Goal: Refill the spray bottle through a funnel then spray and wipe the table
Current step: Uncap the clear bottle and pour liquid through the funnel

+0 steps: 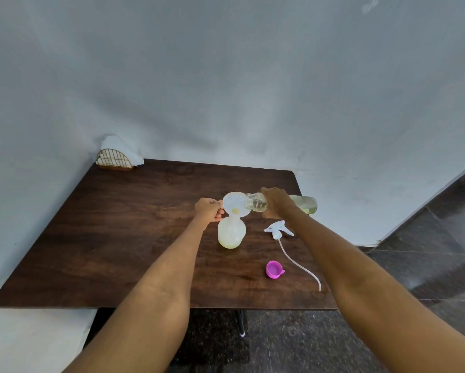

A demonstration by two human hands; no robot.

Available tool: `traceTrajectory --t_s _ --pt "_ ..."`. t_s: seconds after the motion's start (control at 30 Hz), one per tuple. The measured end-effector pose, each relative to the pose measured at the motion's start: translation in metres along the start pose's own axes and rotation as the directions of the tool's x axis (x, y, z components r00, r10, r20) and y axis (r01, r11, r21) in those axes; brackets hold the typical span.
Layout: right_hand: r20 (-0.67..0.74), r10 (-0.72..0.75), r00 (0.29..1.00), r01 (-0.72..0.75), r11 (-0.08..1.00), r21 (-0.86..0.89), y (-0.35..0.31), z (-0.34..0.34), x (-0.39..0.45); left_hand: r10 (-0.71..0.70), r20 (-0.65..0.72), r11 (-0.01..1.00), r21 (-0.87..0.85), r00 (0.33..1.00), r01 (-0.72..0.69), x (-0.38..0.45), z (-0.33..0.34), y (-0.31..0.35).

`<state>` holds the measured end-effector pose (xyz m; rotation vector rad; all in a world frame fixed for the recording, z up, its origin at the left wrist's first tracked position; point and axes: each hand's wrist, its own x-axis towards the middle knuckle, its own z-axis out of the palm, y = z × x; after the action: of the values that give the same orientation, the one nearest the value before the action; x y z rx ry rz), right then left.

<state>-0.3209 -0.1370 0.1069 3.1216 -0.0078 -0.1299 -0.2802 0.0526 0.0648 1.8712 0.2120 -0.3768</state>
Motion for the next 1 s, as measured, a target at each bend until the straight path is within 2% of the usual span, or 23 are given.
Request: traceTrajectory --t_s 1.0 --pt "-0.001 -0.003 1.000 0.003 1.000 0.004 0.0009 -0.0006 -0.0021 0.011 -0.005 1.000 0.017 1.000 -0.011 0.0007 0.0005 -0.0001"
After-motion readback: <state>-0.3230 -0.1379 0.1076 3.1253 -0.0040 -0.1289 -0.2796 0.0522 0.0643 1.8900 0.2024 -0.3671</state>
